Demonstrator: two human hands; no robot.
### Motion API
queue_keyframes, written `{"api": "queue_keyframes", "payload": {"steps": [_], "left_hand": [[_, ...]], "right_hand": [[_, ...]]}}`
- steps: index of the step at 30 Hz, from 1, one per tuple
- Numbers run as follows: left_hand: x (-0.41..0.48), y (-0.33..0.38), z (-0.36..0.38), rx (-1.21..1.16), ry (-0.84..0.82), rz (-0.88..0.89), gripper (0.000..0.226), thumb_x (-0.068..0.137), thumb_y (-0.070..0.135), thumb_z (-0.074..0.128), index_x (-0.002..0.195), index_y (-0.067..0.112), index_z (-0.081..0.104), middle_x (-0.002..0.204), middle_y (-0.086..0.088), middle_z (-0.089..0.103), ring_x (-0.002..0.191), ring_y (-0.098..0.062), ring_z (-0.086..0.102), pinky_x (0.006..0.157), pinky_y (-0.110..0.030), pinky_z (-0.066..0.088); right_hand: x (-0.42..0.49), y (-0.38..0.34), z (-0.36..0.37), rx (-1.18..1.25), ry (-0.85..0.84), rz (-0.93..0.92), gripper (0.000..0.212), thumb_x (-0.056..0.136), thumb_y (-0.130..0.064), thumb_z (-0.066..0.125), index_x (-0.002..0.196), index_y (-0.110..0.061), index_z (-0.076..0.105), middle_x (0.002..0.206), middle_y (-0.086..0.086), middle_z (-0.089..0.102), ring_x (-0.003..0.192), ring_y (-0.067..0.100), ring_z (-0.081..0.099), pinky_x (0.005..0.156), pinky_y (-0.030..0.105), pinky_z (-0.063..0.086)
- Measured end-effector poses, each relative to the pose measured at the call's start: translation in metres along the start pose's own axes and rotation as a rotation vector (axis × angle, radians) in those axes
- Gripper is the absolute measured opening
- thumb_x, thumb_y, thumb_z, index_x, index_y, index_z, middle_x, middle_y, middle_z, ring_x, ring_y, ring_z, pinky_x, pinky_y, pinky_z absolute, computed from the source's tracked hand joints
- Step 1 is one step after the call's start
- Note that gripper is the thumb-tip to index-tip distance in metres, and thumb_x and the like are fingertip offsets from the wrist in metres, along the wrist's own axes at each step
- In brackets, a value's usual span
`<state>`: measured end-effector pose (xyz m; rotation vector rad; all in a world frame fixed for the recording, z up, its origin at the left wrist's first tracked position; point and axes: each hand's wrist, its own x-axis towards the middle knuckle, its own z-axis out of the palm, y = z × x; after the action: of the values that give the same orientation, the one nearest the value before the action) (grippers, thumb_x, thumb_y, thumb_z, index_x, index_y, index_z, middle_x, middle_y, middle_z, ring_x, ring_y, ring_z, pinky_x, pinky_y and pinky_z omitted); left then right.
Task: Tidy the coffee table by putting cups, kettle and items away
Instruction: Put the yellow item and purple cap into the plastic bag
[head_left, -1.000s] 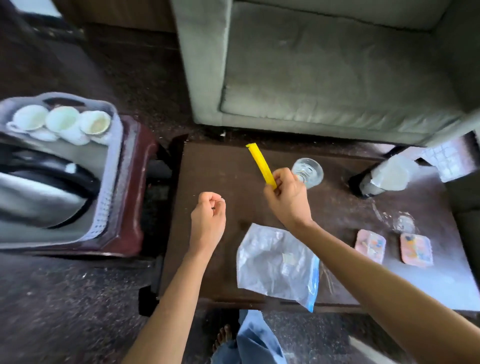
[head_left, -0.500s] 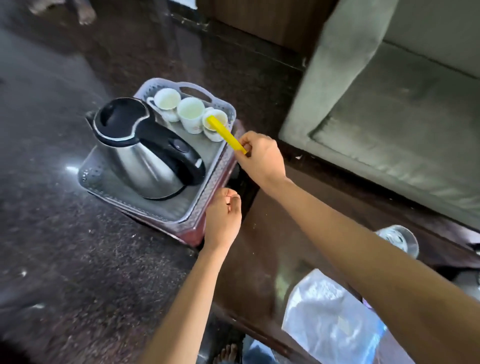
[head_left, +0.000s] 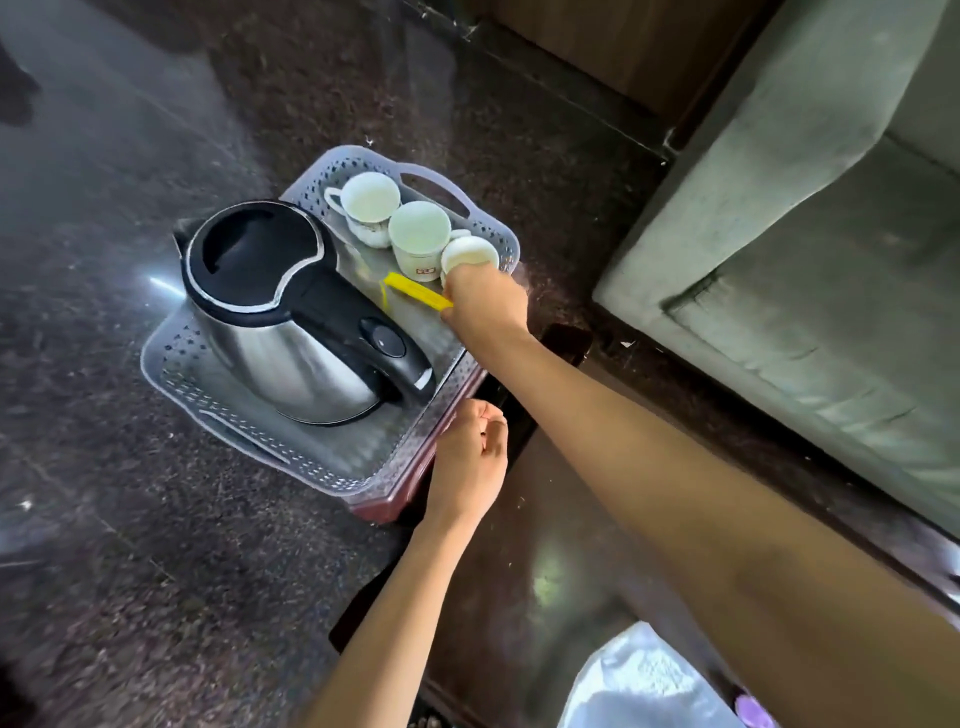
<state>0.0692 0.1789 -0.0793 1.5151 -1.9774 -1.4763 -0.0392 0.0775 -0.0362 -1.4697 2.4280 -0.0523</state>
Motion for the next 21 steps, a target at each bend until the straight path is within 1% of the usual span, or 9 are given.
{"api": "queue_keyframes", "payload": {"steps": [3, 5, 8, 10, 12, 14, 16, 19, 21], "left_hand": [[0.004, -0.003, 0.004, -0.017, -0.020, -0.024, 0.015, 0.097, 0.020, 0.047, 0.108, 0.013, 0.053, 0.105, 0.002, 0.066, 0.091, -0.014, 0.064, 0.085, -0.027, 0.048], [0.006, -0.004, 0.004, -0.022, -0.036, -0.039, 0.017, 0.097, 0.019, 0.045, 0.111, 0.012, 0.053, 0.106, 0.001, 0.065, 0.093, -0.014, 0.062, 0.087, -0.028, 0.048], [0.007, -0.004, 0.002, -0.019, -0.039, -0.047, 0.016, 0.098, 0.019, 0.044, 0.109, 0.012, 0.052, 0.104, 0.001, 0.064, 0.091, -0.014, 0.061, 0.083, -0.024, 0.045], [0.008, -0.004, 0.001, -0.013, -0.040, -0.052, 0.014, 0.098, 0.019, 0.045, 0.107, 0.013, 0.052, 0.103, 0.000, 0.064, 0.090, -0.015, 0.061, 0.081, -0.025, 0.044], [0.007, -0.003, 0.000, -0.012, -0.040, -0.049, 0.010, 0.097, 0.019, 0.045, 0.105, 0.016, 0.051, 0.103, 0.000, 0.064, 0.088, -0.014, 0.061, 0.081, -0.025, 0.044], [0.006, -0.002, -0.002, -0.004, -0.033, -0.044, 0.009, 0.097, 0.020, 0.046, 0.103, 0.016, 0.051, 0.103, 0.001, 0.065, 0.085, -0.013, 0.060, 0.079, -0.024, 0.043], [0.002, 0.000, -0.005, 0.006, -0.017, -0.036, 0.012, 0.096, 0.020, 0.047, 0.104, 0.014, 0.053, 0.102, 0.000, 0.067, 0.084, -0.015, 0.061, 0.078, -0.025, 0.044], [-0.008, 0.006, -0.006, 0.035, -0.031, 0.009, 0.014, 0.096, 0.020, 0.047, 0.105, 0.013, 0.055, 0.102, -0.002, 0.067, 0.087, -0.017, 0.062, 0.079, -0.026, 0.046], [-0.019, 0.012, -0.002, 0.073, -0.060, 0.055, 0.015, 0.096, 0.020, 0.046, 0.106, 0.013, 0.056, 0.098, 0.001, 0.065, 0.086, -0.017, 0.061, 0.072, -0.022, 0.043]], "right_hand": [[0.003, -0.006, -0.002, -0.125, 0.050, -0.040, 0.021, 0.088, -0.010, 0.064, 0.109, -0.012, 0.061, 0.106, 0.004, 0.066, 0.097, 0.024, 0.067, 0.065, 0.030, 0.044], [0.003, -0.009, -0.003, -0.195, 0.073, -0.071, 0.026, 0.088, -0.002, 0.060, 0.112, -0.012, 0.060, 0.109, 0.003, 0.065, 0.100, 0.023, 0.066, 0.067, 0.030, 0.044], [0.001, -0.012, -0.004, -0.259, 0.087, -0.101, 0.031, 0.085, 0.002, 0.060, 0.110, -0.014, 0.061, 0.109, 0.001, 0.065, 0.100, 0.021, 0.065, 0.066, 0.029, 0.042], [-0.001, -0.012, -0.003, -0.268, 0.083, -0.112, 0.032, 0.083, 0.002, 0.061, 0.110, -0.016, 0.061, 0.107, 0.000, 0.065, 0.098, 0.021, 0.066, 0.064, 0.029, 0.039], [-0.002, -0.011, -0.004, -0.253, 0.079, -0.108, 0.031, 0.084, 0.001, 0.061, 0.111, -0.015, 0.060, 0.106, 0.001, 0.065, 0.097, 0.021, 0.066, 0.063, 0.029, 0.040], [-0.007, -0.007, -0.007, -0.222, 0.083, -0.084, 0.025, 0.088, -0.004, 0.062, 0.111, -0.014, 0.060, 0.105, 0.001, 0.065, 0.097, 0.021, 0.067, 0.065, 0.029, 0.044], [-0.014, 0.001, -0.013, -0.131, 0.102, -0.050, 0.020, 0.092, -0.016, 0.061, 0.112, -0.013, 0.058, 0.107, 0.004, 0.065, 0.100, 0.025, 0.065, 0.068, 0.030, 0.045], [-0.034, 0.018, -0.020, -0.002, 0.135, -0.004, 0.025, 0.094, -0.030, 0.055, 0.110, -0.011, 0.058, 0.109, 0.009, 0.064, 0.100, 0.032, 0.062, 0.068, 0.033, 0.039], [-0.053, 0.035, -0.021, 0.061, 0.174, 0.047, 0.026, 0.092, -0.033, 0.054, 0.107, -0.012, 0.059, 0.109, 0.008, 0.064, 0.098, 0.034, 0.063, 0.068, 0.033, 0.040]]}}
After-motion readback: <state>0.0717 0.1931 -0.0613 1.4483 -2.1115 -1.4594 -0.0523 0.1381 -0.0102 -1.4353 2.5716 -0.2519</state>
